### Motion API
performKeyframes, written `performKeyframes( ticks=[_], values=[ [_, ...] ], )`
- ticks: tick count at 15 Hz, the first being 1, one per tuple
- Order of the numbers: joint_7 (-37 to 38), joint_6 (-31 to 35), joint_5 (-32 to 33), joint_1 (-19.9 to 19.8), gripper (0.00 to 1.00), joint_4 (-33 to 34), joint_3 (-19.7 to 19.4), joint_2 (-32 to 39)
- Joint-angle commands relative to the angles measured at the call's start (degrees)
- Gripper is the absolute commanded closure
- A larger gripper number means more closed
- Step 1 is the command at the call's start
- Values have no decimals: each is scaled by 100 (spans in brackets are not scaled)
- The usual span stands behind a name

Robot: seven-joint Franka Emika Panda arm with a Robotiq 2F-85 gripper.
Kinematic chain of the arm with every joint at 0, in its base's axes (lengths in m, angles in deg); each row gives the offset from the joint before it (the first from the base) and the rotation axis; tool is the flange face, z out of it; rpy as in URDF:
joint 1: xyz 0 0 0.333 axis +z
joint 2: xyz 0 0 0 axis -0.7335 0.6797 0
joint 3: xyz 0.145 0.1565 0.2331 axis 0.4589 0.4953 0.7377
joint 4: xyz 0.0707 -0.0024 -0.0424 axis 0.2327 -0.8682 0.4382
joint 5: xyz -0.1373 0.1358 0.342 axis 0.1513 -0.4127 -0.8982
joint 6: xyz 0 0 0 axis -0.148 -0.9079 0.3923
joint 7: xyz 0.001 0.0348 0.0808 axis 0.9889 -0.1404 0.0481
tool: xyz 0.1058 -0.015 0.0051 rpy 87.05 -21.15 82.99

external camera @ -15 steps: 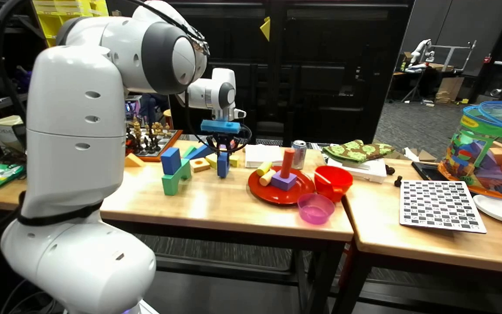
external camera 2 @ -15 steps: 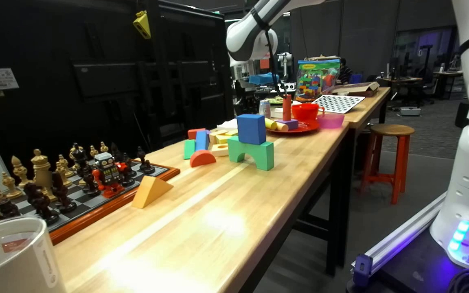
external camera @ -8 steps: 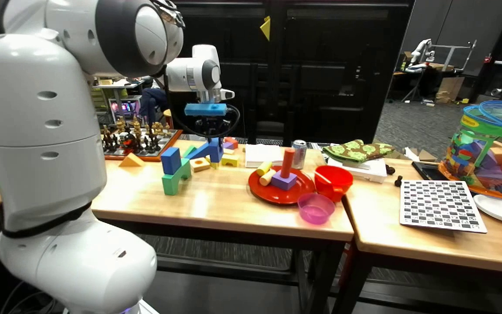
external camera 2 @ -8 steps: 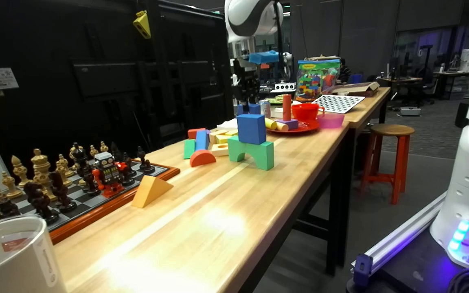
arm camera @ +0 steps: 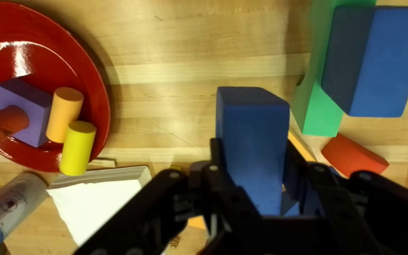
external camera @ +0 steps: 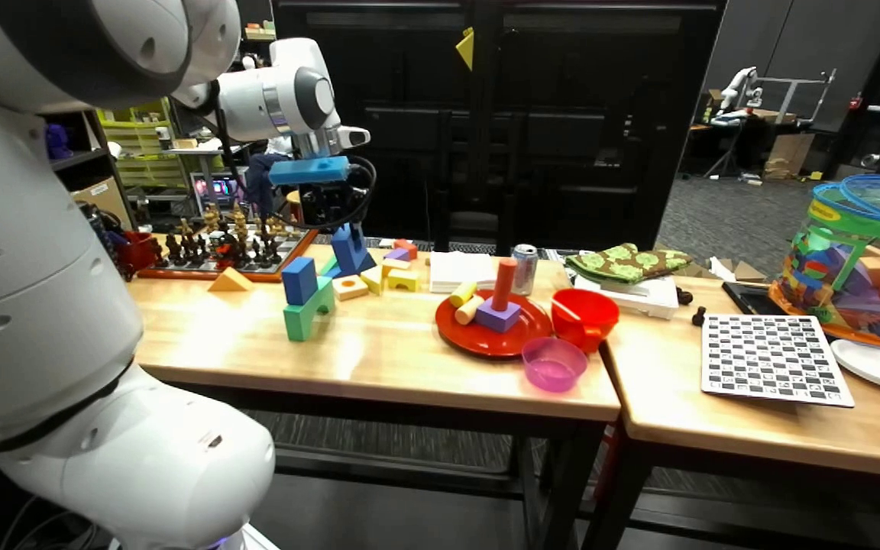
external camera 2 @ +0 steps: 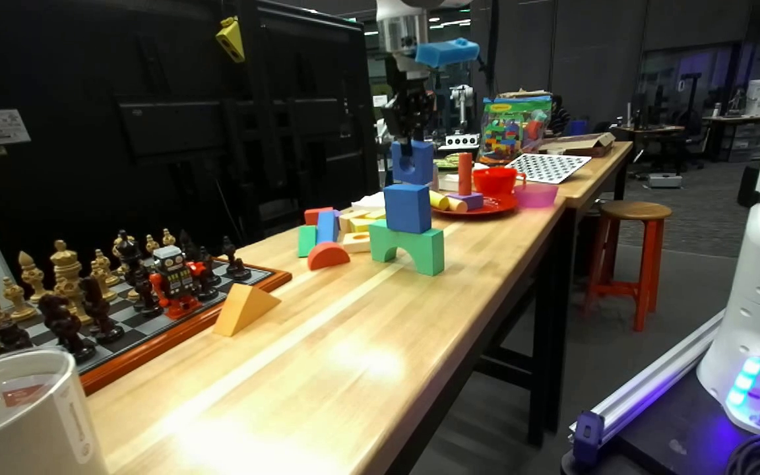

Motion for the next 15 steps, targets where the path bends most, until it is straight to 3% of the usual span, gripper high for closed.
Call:
performKeyframes(
  ticks=[1, 7, 15],
  values=[
    [389, 9, 116, 39, 85, -543, 182, -750],
    [524, -342, 50, 75, 85, -670, 484, -1308],
    [277, -1144, -177, 276, 85, -438, 628, -1504]
  ],
)
